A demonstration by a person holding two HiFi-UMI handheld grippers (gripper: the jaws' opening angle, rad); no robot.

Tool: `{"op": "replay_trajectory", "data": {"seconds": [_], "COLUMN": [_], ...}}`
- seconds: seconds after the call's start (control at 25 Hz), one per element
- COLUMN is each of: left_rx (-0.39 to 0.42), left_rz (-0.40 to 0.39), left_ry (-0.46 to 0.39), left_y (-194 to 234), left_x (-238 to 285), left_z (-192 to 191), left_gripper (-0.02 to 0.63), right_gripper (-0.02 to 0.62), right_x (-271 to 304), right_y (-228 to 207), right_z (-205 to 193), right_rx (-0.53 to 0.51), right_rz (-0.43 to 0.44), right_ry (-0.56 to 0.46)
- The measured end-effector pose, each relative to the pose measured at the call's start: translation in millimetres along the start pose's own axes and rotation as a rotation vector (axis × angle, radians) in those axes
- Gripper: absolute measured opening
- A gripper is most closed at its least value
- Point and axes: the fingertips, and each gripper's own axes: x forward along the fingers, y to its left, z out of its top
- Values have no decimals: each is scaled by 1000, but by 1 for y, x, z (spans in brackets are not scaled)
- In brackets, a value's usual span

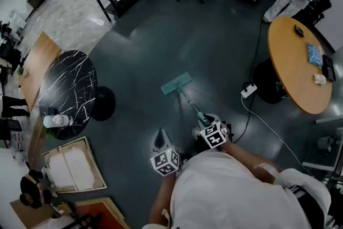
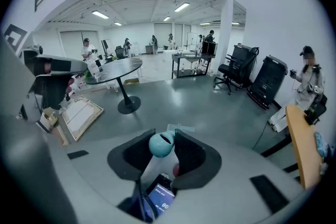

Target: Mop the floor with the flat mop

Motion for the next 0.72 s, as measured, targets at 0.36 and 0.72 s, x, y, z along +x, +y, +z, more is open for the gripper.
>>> {"op": "replay_trajectory", "data": {"seconds": [0.36, 0.72], "left_rx": [0, 20], "left_rz": [-3, -15], "left_ry": [4, 5], "left_y": [-5, -14], "left_x": [1, 7], "left_z": [-3, -2], "left_gripper": [5, 5], "right_gripper": [118, 120], "right_x": [3, 3], "right_y": [-5, -6], "right_z": [2, 4], "right_rx": [5, 11], "right_rz": [-3, 3], "right_ry": [0, -6]}}
